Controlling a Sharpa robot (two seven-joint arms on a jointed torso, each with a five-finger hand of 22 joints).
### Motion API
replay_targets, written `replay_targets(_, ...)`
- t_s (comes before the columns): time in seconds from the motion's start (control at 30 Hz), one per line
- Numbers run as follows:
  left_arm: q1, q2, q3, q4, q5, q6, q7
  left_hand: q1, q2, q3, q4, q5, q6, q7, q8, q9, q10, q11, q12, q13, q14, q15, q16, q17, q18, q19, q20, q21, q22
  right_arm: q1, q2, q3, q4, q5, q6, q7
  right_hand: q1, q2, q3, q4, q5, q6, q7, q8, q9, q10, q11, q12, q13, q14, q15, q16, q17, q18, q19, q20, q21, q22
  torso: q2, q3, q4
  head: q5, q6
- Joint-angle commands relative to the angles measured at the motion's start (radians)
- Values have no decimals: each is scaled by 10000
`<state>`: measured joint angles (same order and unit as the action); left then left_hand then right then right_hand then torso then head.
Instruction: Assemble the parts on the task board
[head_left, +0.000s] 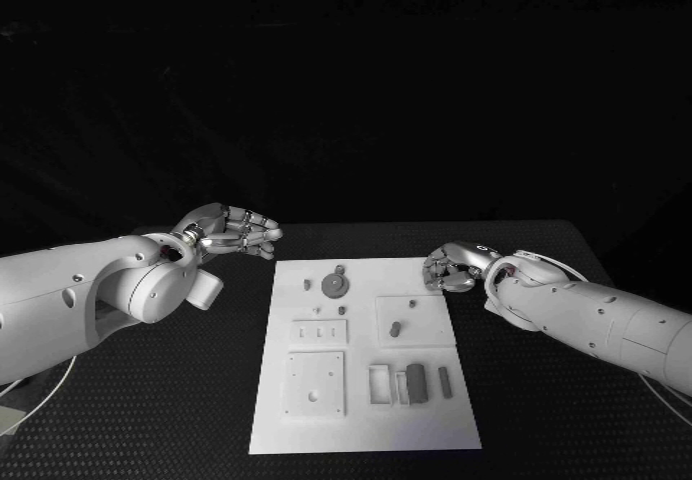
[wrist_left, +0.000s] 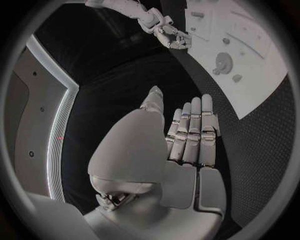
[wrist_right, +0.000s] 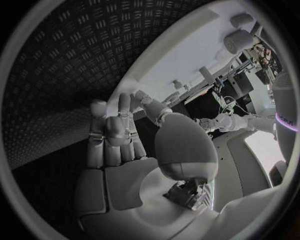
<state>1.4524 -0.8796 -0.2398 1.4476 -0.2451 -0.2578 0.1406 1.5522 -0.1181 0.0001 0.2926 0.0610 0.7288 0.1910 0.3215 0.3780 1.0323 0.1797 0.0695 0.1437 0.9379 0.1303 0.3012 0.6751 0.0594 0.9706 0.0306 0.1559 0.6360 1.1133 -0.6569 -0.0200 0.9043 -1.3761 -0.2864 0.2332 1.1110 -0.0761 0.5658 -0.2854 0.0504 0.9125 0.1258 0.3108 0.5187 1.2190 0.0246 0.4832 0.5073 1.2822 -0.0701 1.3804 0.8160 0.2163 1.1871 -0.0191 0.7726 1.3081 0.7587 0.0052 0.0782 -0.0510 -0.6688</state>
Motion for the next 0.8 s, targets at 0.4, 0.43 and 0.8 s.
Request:
replay_targets(0.4,18,-20,10,62,-35,118,55,-17,-24,78,-8,-42,0,337,-40,-14,-82,8,-5,14,-29,9,-68,17,103,-18,-1,-68,14,-38,57,3,-58,-128,-217,-119,-34,188,59,8,-17,348,-34,103,73,44,-124,282,495,-73,-266,-96,38,455,35,-16,-59,178,6,1,3,0,-21)
replay_targets(0.43,18,-20,10,66,-35,116,57,-17,-24,78,-8,-42,0,337,-40,-14,-82,8,-5,14,-29,9,-68,18,103,-18,-1,-68,14,-55,67,3,-60,-128,-286,-111,-29,189,62,3,-17,366,-42,108,78,51,-132,298,528,-73,-274,-100,40,455,34,-17,-58,179,6,1,2,1,-21)
replay_targets(0.8,18,-32,10,76,-359,437,-131,-36,194,70,-12,-42,488,97,197,75,345,-173,153,147,197,-79,-35,152,132,164,-75,-4,98,-75,-92,97,733,-158,-1104,-476,100,184,68,-15,-12,485,-145,76,126,135,-270,1083,1716,-35,-390,-154,72,455,69,-38,-32,177,-19,-12,-18,14,32)
